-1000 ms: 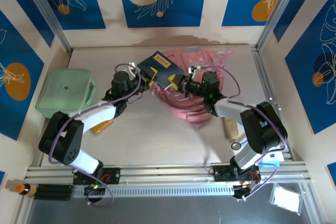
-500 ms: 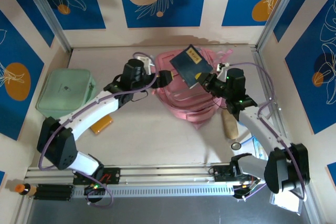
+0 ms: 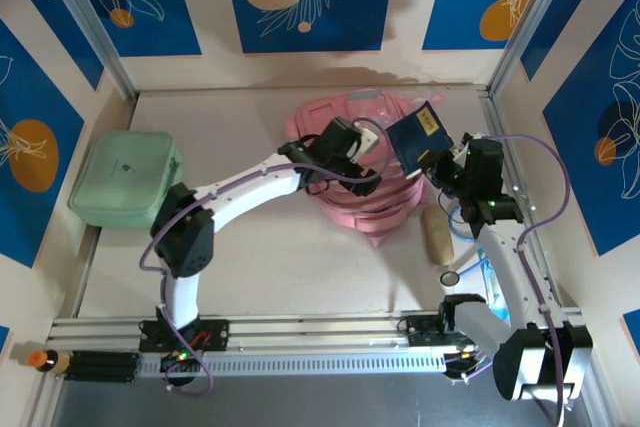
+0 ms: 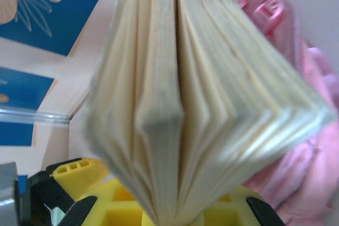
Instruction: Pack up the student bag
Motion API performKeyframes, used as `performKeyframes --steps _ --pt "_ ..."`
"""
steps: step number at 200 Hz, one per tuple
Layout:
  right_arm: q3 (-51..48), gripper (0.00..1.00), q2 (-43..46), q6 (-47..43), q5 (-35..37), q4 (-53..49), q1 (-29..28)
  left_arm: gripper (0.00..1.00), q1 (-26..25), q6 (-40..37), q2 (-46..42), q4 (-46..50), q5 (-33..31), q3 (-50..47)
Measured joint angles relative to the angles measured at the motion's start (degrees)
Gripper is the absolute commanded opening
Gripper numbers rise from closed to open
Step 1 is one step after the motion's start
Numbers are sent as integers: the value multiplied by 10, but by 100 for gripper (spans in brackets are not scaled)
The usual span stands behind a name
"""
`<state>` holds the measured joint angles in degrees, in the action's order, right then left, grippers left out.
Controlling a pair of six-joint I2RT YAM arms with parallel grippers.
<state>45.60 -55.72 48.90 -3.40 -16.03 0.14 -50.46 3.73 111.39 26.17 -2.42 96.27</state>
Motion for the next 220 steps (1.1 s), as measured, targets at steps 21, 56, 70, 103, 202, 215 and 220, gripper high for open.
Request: performKeyframes --steps 21,56,70,103,202,215,220 --pt "0 0 11 0 3 -19 24 87 -18 -39 43 39 -22 47" --pt "0 0 24 -2 10 -46 38 78 -27 -65 107 89 -49 115" --pt "0 0 27 -3 13 -52 40 74 -26 -69 136 109 -63 151" --pt "0 0 31 -5 15 -62 42 65 -25 -78 190 156 -83 219" --pt "3 0 56 -19 33 -91 60 8 -24 -86 208 188 -113 266" --pt "8 0 67 -26 43 -102 70 7 -23 -85 185 175 -122 246" --pt "11 0 73 -30 47 -106 75 6 -22 -85 176 171 -126 240"
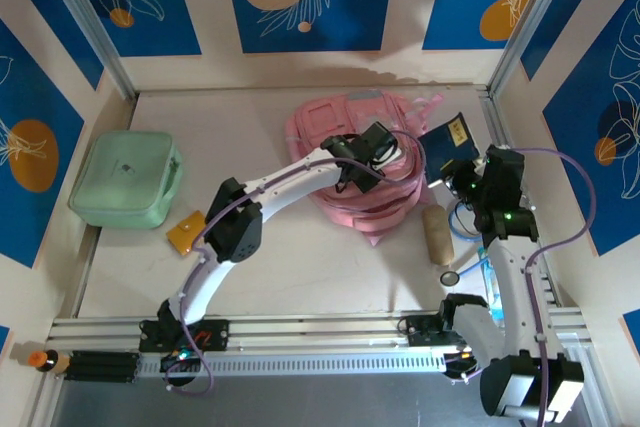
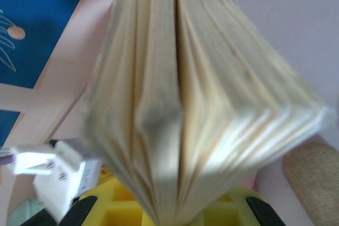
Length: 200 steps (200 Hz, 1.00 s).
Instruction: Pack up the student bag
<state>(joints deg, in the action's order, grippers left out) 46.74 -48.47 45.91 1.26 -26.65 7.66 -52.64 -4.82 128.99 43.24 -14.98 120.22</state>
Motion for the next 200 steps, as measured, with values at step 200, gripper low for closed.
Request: performKeyframes --steps 200 --pt "-101 0 -9 104 -257 48 -30 0 38 43 -151 -163 -70 -132"
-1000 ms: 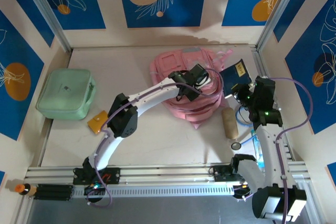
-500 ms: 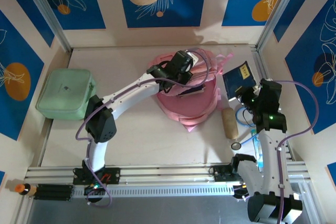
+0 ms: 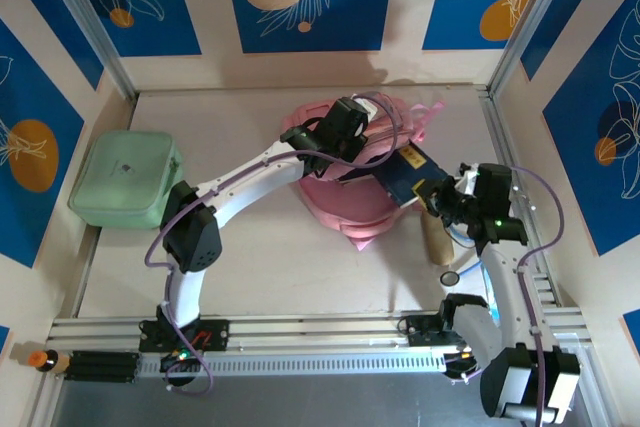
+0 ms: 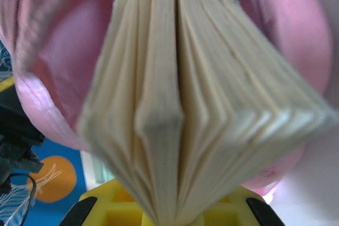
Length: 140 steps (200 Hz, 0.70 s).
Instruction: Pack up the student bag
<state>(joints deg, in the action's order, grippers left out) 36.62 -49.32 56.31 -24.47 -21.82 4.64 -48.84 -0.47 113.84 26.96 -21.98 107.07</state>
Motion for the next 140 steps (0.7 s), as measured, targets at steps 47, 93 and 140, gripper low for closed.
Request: performKeyframes --steps 47,93,140 --pt "-18 0 -43 69 16 114 -101 0 5 15 -11 5 25 -5" --pt "-16 0 -134 120 78 214 -141 0 10 24 -27 35 75 -5" --pt "5 0 -234 159 162 284 -188 0 10 35 -38 55 119 -4"
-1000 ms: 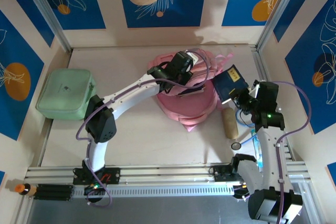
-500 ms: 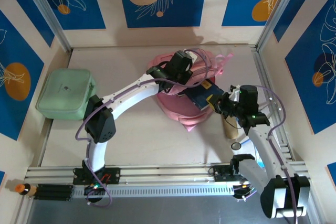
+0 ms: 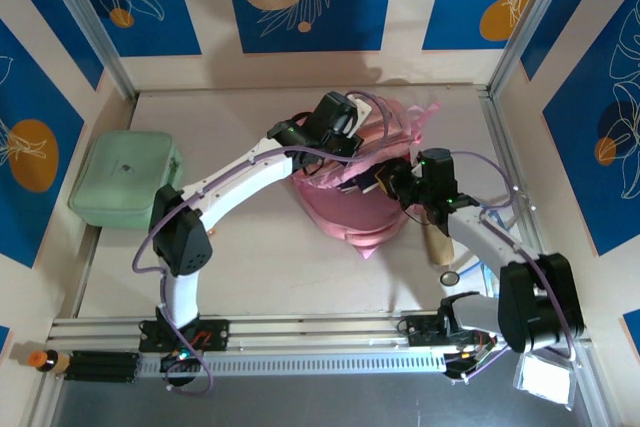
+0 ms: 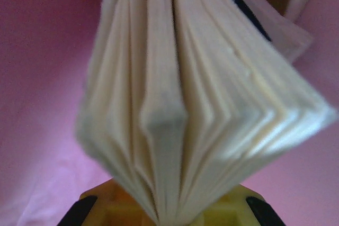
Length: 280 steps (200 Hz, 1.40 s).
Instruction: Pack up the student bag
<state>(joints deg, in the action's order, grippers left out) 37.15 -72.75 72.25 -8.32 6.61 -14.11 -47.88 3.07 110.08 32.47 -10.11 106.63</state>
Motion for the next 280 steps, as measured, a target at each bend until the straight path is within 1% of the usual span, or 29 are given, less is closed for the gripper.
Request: performKeyframes --steps 31,46,86,102,114,128,141,155,167,189,215,236,255,280 --pt "10 0 -45 27 57 43 -39 0 0 5 -1 2 13 0" --pt "10 0 -59 39 76 59 -49 0 0 8 -1 2 16 0" --pt "13 4 -101 56 90 110 -51 0 0 12 -1 5 16 0" --pt "17 8 -119 60 91 129 -51 0 0 12 -1 7 16 0" --pt "23 17 -134 63 90 137 -51 0 0 12 -1 8 16 0" --pt "33 34 -150 68 86 135 -50 0 0 12 -1 9 16 1" --pt "39 47 -155 66 84 124 -50 0 0 14 -1 11 16 2" --pt "41 57 -151 67 84 111 -51 0 0 14 -1 15 15 7" --pt "41 62 -141 63 85 94 -51 0 0 14 -1 20 15 11" --pt "40 66 -98 63 98 36 -51 0 0 15 -1 33 11 23" --pt "31 67 -33 63 113 -23 -50 0 2 16 0 41 10 35" --pt "-5 67 28 67 135 -64 -50 0 2 18 1 42 11 36" --pt "-37 66 81 68 164 -119 -50 0 3 25 6 41 12 36" --pt "-50 66 139 63 205 -192 -50 1 5 30 16 40 25 37"
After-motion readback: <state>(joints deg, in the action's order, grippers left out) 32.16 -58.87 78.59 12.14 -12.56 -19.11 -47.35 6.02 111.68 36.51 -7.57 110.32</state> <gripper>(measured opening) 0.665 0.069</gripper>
